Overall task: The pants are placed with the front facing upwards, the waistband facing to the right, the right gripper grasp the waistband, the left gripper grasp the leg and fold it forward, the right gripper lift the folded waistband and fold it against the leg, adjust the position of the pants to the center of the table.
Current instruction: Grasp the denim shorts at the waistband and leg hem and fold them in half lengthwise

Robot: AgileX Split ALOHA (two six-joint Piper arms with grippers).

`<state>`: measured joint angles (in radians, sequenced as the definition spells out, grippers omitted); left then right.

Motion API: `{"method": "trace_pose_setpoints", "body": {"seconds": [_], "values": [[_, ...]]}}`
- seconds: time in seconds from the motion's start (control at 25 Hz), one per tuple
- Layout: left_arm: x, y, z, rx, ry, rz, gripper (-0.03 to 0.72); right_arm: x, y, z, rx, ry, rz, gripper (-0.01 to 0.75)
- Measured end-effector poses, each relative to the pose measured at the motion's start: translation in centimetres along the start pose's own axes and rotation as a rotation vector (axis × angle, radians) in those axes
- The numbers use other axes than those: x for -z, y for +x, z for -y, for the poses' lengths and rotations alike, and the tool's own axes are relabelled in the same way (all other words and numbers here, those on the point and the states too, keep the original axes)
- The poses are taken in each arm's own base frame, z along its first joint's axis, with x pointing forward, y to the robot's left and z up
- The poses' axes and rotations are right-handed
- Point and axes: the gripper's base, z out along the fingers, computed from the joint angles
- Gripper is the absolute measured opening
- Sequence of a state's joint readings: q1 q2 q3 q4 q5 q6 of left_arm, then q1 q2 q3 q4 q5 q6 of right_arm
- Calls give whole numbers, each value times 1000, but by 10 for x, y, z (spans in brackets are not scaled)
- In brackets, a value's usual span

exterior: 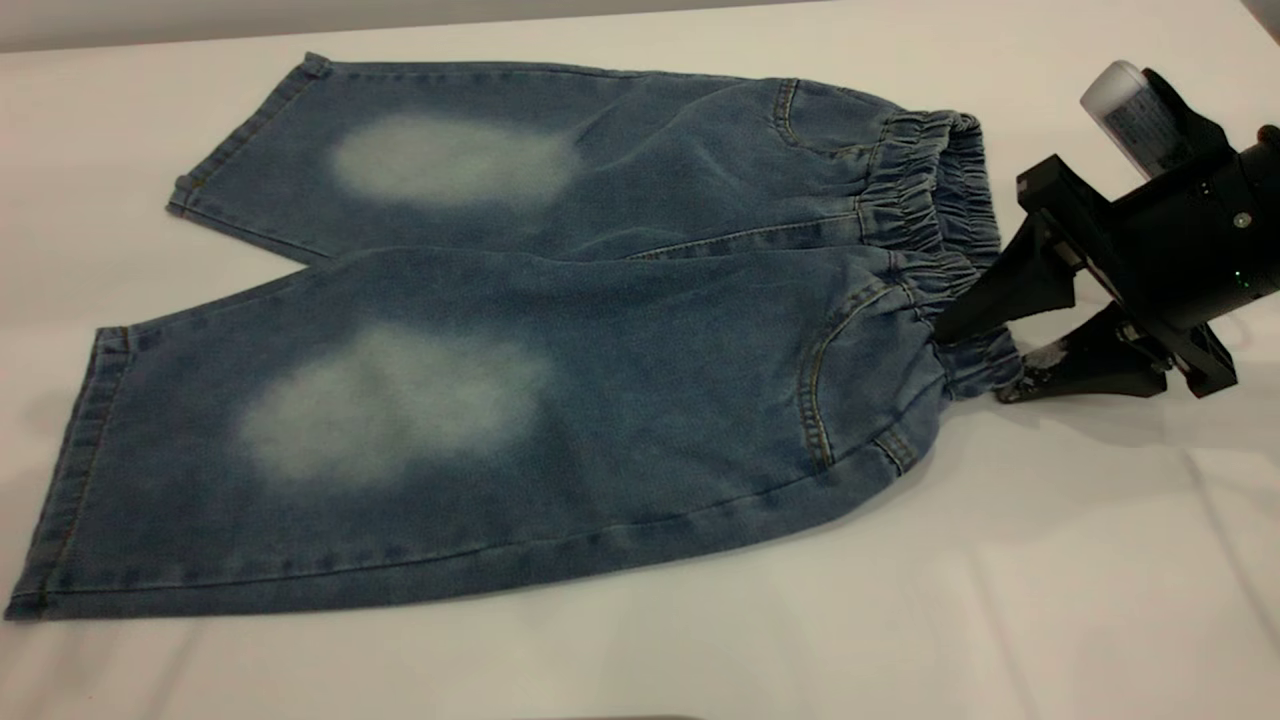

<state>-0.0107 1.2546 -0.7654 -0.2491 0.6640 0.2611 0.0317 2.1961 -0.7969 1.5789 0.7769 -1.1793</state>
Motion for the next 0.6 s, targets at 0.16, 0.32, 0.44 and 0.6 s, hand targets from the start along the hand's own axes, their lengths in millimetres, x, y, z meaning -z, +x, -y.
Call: {"method": "trace_pose_setpoints", "body": {"seconds": [0.16, 0.32, 0.44, 0.6], "values": [[0, 2, 0, 0, 5, -18, 466, -1, 0, -7, 43, -89, 2, 354], [0, 4, 1, -3, 9, -41, 466, -1, 1, -6, 59, -80, -4, 266], [-11, 20, -2, -25, -12, -108, 466, -1, -1, -4, 58, -58, 12, 117], [-41, 59, -10, -69, -43, -280, 466, -1, -3, -5, 68, -66, 36, 48]]}}
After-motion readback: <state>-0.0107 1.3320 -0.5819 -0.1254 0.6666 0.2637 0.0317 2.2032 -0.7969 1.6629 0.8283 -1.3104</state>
